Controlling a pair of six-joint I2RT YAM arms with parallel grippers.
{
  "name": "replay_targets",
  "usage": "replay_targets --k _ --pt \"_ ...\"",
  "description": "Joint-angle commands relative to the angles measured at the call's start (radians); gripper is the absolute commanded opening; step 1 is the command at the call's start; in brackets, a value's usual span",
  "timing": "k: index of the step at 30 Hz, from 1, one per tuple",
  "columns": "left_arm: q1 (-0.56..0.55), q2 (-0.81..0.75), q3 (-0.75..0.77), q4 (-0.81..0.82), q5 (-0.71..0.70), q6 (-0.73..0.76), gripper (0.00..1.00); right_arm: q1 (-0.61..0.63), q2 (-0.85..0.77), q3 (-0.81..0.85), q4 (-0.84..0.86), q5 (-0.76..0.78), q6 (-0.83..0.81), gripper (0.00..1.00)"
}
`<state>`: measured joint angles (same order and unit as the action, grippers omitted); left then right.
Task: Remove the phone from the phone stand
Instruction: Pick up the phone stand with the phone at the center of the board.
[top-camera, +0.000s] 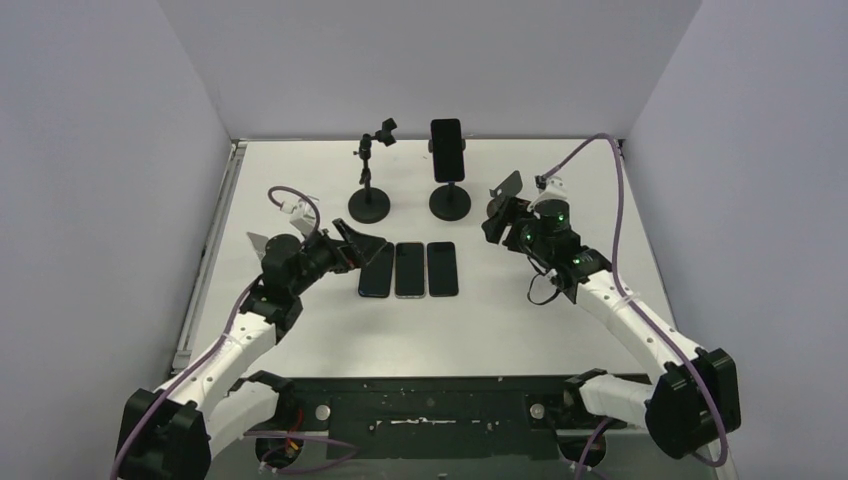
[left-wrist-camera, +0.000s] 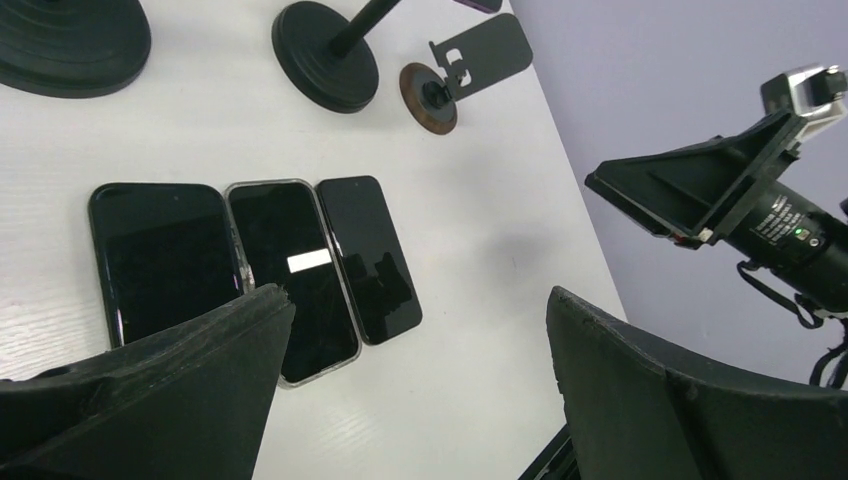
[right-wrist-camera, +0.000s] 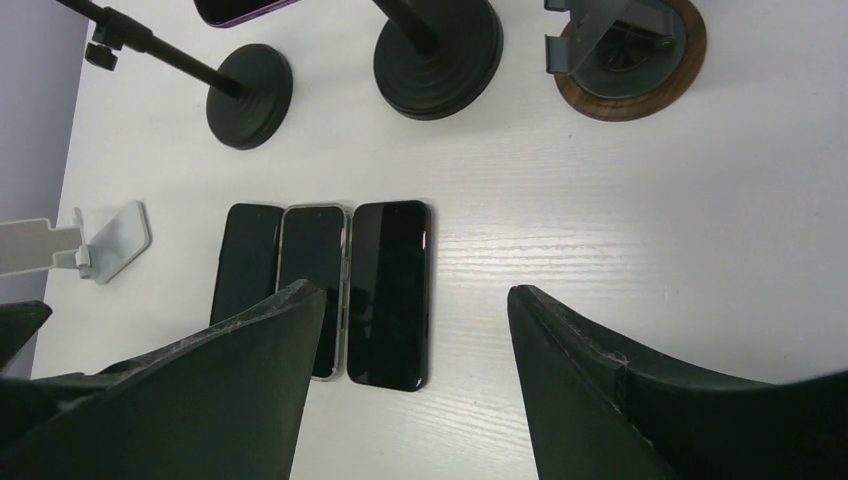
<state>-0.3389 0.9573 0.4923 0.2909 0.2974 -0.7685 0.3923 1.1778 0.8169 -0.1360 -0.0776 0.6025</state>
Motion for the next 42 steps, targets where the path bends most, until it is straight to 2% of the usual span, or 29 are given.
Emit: replay_targets --k 1,5,7,14,20,27,42 --pt "-0.059 0.059 0.108 0.088 -0.009 0.032 0.97 -0.005 -0.091 0.018 -0.052 0.042 -0.024 0.69" --pt "-0.163 0.179 0.231 0.056 -0.12 0.086 0.97 -0.007 -0.185 -0.004 -0.044 0.022 -0.049 0.71" --pt "-0.19 0.244 0.278 0.09 -0.14 0.092 0.97 -0.009 -0.216 -0.017 -0.04 0.015 -0.054 0.71" --pt "-0.205 0.468 0.407 0.246 -0.176 0.069 0.97 -0.009 -0.299 -0.065 -0.048 -0.003 -0.055 0.71" --pt "-0.216 0.621 0.488 0.311 -0.246 0.079 0.97 -0.008 -0.333 -0.082 -0.036 -0.014 -0.052 0.7" --pt "-0.216 0.745 0.575 0.4 -0.217 0.061 0.93 -0.009 -0.347 -0.073 -0.03 -0.038 -0.036 0.7" --pt "-0.216 0.935 0.727 0.447 -0.167 0.042 0.86 -0.009 -0.397 -0.039 -0.079 -0.057 -0.031 0.7"
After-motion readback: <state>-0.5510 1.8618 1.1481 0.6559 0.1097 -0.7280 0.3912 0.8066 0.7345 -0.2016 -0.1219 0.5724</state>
